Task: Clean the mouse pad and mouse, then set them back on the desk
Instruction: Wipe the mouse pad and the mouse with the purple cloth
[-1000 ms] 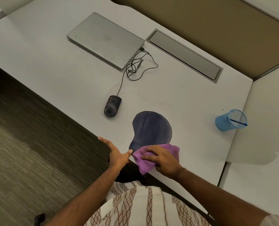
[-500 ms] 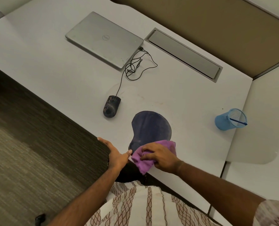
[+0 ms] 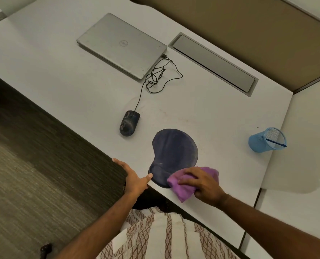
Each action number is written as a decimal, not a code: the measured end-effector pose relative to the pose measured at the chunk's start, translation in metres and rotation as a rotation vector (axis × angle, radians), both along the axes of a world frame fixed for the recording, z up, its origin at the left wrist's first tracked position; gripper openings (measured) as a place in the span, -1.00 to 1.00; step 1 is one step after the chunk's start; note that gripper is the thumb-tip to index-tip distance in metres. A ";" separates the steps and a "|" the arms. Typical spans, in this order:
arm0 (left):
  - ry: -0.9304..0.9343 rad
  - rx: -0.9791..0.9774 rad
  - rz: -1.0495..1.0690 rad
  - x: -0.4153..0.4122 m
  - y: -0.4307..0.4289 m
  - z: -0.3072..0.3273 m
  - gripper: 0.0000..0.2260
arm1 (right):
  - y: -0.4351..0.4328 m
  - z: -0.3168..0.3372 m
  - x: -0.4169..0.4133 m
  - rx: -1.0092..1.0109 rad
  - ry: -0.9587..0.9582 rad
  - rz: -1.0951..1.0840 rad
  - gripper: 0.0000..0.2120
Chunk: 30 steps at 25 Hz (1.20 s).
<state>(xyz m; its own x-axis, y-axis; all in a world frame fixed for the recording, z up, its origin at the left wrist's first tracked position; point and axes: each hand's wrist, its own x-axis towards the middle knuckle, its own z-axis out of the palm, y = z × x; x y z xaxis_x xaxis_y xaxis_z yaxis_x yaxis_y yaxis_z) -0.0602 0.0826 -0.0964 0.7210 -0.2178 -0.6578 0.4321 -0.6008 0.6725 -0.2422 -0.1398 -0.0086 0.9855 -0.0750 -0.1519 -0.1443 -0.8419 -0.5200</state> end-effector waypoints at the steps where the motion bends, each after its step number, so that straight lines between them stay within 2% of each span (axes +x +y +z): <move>1: -0.009 0.032 0.003 0.000 -0.001 0.007 0.39 | 0.012 0.000 0.007 0.038 -0.024 -0.088 -0.60; 3: -0.001 0.079 -0.012 0.001 -0.003 0.015 0.43 | 0.040 0.000 0.030 0.050 -0.033 -0.163 -0.54; 5: -0.012 0.106 -0.027 -0.003 -0.004 0.021 0.37 | 0.056 -0.002 0.053 0.017 -0.001 -0.104 -0.53; 8: 0.018 0.004 -0.014 -0.001 -0.002 0.012 0.39 | 0.038 -0.007 0.080 0.015 0.050 -0.113 -0.56; 12: 0.051 0.023 0.000 0.003 0.004 -0.012 0.44 | 0.003 -0.008 0.113 -0.065 0.085 -0.128 -0.53; 15: 0.051 0.010 -0.015 0.001 0.009 -0.050 0.46 | -0.022 -0.008 0.153 -0.089 0.106 -0.254 -0.49; 18: 0.042 0.028 -0.008 0.001 0.008 -0.052 0.47 | -0.039 -0.005 0.185 -0.101 0.119 -0.372 -0.56; 20: 0.034 0.019 -0.003 0.000 0.007 -0.048 0.45 | -0.033 -0.004 0.183 -0.045 0.105 -0.409 -0.54; 23: 0.003 0.005 0.006 -0.001 0.003 -0.016 0.43 | 0.006 -0.005 0.142 0.043 0.085 -0.243 -0.47; 26: 0.004 0.018 -0.001 -0.001 0.003 -0.017 0.37 | 0.042 -0.001 0.089 0.071 0.117 -0.045 -0.50; 30: 0.035 0.012 0.009 0.000 0.007 -0.030 0.42 | 0.022 0.003 0.091 0.048 0.169 0.031 -0.61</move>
